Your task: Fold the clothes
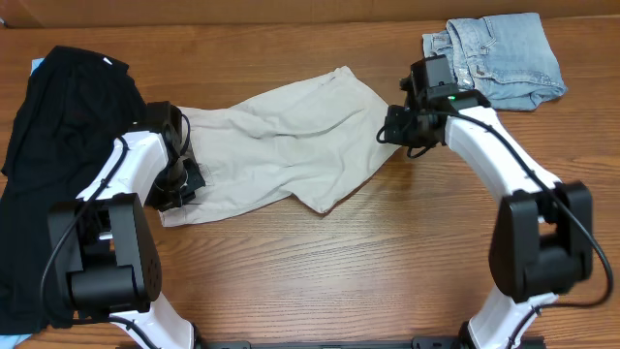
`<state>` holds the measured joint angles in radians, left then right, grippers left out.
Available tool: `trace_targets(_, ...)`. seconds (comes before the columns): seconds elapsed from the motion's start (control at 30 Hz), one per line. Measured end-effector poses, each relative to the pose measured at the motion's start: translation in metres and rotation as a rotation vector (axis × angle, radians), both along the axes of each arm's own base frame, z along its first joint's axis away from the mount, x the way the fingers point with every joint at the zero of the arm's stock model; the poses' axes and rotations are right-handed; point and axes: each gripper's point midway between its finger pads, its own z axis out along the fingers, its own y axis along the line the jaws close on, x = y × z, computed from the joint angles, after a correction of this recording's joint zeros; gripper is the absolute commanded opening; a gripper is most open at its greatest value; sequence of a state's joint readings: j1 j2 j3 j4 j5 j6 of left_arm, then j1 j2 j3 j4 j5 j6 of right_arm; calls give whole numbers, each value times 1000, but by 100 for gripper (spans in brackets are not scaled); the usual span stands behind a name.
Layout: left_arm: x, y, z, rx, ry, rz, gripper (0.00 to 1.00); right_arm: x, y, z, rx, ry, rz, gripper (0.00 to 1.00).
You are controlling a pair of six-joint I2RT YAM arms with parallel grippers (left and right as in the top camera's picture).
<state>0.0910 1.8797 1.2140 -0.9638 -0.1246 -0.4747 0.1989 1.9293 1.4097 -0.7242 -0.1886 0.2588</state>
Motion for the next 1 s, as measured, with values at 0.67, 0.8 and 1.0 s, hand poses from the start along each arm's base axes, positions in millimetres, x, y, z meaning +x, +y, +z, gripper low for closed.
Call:
trace_targets(0.67,94,6,91,6,-281,21,100,-13,0,-65,-10,163,-15,7)
trace_targets(0.8,110,3,109,-13,-347,8,100,-20,-5,-66,-21,213,-87,7)
trace_targets(1.0,111,-1,110,-34,-346,-20,100,-31,-23,-67,-36,296,-226,4)
